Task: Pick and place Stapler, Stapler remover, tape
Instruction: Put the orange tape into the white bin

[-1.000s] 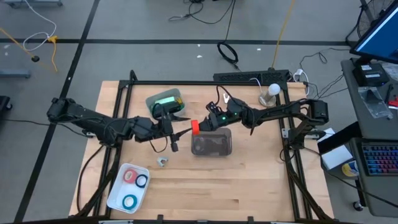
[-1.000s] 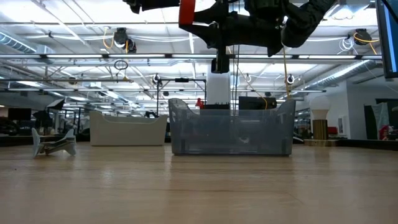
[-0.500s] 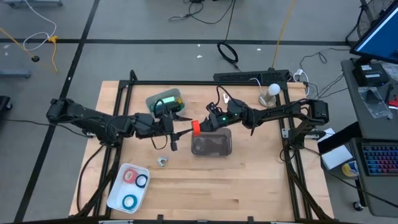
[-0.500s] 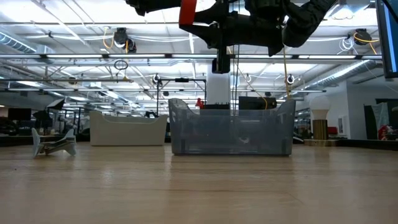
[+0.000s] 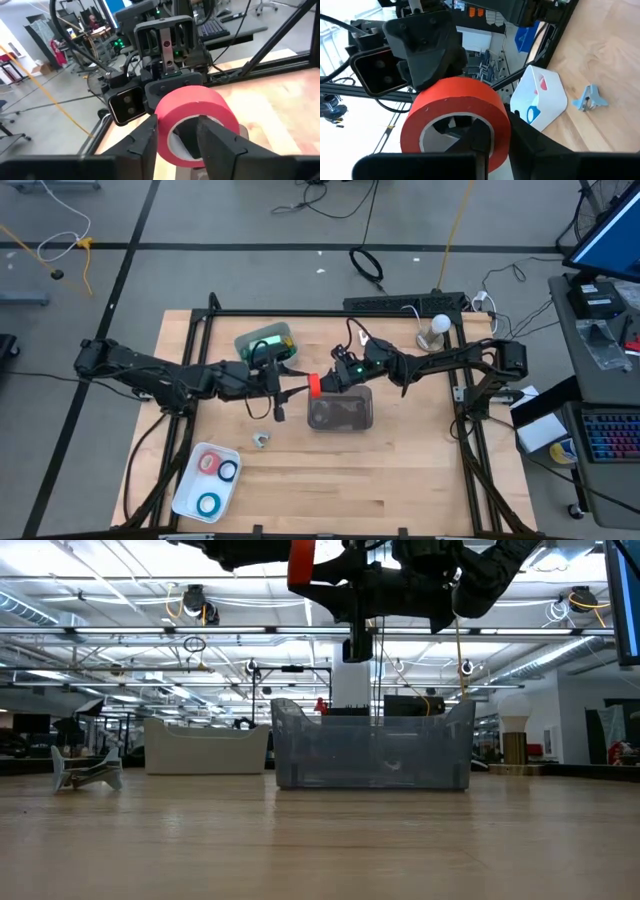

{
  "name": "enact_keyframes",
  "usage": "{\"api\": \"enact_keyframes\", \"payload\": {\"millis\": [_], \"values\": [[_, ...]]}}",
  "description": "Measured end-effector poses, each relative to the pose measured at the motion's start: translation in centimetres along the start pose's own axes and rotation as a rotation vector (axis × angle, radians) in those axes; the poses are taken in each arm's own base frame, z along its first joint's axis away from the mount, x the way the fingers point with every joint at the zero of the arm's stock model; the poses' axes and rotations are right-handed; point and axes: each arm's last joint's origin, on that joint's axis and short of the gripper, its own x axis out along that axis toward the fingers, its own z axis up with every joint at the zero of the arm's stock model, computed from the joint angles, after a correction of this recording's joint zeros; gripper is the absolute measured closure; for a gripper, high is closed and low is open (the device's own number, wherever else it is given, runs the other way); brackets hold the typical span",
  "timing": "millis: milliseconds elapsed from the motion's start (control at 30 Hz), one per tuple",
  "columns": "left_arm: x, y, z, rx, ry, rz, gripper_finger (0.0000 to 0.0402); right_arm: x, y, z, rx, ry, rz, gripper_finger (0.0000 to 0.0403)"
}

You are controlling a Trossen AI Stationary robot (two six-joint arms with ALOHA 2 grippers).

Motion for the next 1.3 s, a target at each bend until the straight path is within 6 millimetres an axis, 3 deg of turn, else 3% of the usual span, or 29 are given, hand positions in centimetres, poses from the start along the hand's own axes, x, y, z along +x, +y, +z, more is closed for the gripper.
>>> {"api": "enact_keyframes", "payload": {"millis": [233,600,867,1000,1167,1300], "values": [[0.1,0.0,-0.6,0.013,0.062,0.023,0.0303,-0.1,0.1,0.2,-0.005,0.019,0.008,0.0374],[0.2,0.6,-0.4,0.002,0.032,0.039,0.0279,-0.2,0.2,0.2,-0.001,0.045,0.013,0.0374],[0.5,1.3,-0.1,-0.036,-0.038,-0.016,0.0288,-0.2,0.0,0.3,-0.005,0.046,-0.005,0.0374],[0.5,1.5,-0.2,-0.078,-0.046,-0.046,0.031,-0.3,0.0,0.5,-0.007,0.042,-0.008,0.0374],[0.6,1.9,-0.3,-0.139,-0.042,-0.042,0.0368,-0.3,-0.1,0.5,-0.016,0.04,-0.012,0.0373],[0.7,2.0,-0.6,-0.209,-0.018,-0.057,0.0368,-0.4,-0.1,0.5,-0.057,0.049,-0.01,0.0325]]}}
